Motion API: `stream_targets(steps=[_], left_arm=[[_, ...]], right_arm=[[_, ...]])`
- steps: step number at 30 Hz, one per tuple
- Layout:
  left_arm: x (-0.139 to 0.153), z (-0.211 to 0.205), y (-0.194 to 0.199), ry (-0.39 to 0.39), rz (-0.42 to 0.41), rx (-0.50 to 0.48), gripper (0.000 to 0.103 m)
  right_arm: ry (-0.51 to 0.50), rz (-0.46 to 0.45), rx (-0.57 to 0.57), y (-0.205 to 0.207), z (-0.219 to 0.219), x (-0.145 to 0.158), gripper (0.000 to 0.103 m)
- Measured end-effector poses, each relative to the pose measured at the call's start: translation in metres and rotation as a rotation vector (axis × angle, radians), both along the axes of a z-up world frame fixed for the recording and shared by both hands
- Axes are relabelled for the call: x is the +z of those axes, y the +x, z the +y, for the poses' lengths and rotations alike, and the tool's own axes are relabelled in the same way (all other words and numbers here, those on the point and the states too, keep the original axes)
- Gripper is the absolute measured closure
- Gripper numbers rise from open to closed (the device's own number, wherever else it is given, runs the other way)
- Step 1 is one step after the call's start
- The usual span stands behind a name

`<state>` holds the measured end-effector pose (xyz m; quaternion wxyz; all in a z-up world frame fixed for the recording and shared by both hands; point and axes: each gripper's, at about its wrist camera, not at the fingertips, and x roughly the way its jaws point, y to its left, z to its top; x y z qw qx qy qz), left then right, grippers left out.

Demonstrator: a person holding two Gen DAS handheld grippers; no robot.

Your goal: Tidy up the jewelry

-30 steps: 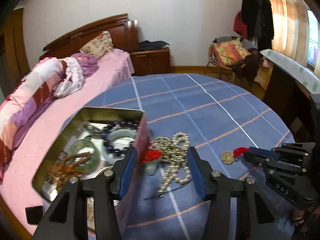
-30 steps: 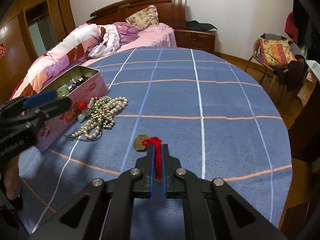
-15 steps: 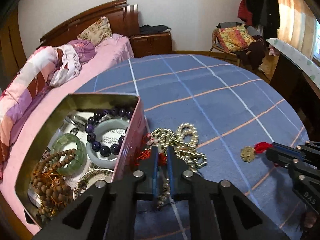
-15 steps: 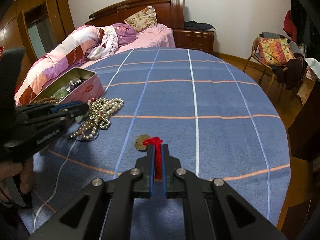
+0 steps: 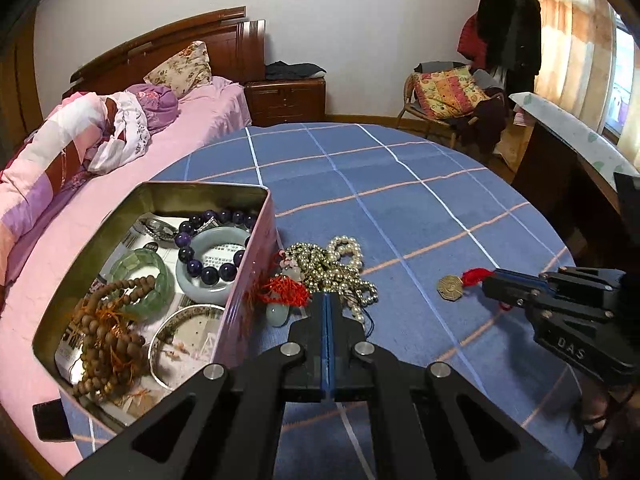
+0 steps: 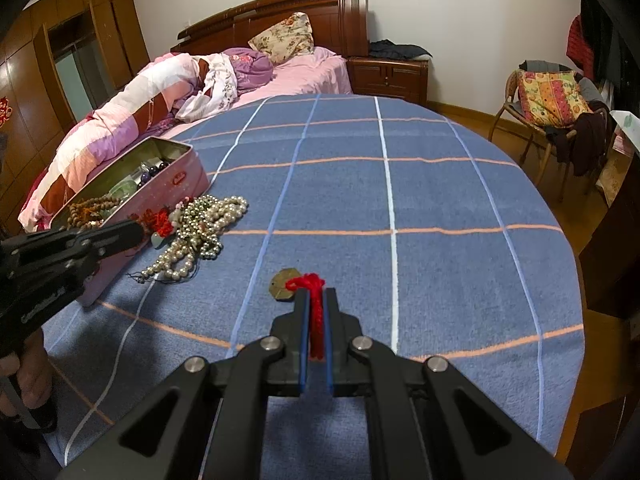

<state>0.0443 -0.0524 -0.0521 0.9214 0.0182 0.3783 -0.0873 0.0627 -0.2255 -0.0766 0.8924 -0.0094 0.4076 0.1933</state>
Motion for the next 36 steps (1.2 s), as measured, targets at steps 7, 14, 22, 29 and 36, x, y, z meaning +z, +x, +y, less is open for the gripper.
stream_targets(steps=[7,14,22,29,36], left_arm=[[-0.008,0.005,0.012,-0.001,0.037,0.037,0.103],[-0.02,-0.012,0.024,0.002,0.097,-0.006,0.102],[-0.023,-0.021,0.031,0.019,0.111,-0.021,0.1],[-0.008,-0.026,0.023,0.037,0.027,-0.019,0.04],[-0.016,-0.034,0.039,0.061,0.051,-0.046,0.041]], right_arm=[[0.001,0.004,0.005,0.002,0.0,-0.001,0.094],[0.003,0.007,0.006,0.001,0.002,-0.001,0.094],[0.004,0.011,0.008,0.001,0.003,-0.003,0.094],[0.005,0.013,0.009,0.001,0.002,-0.003,0.094],[0.012,0.015,0.005,0.002,0.001,-0.004,0.094]])
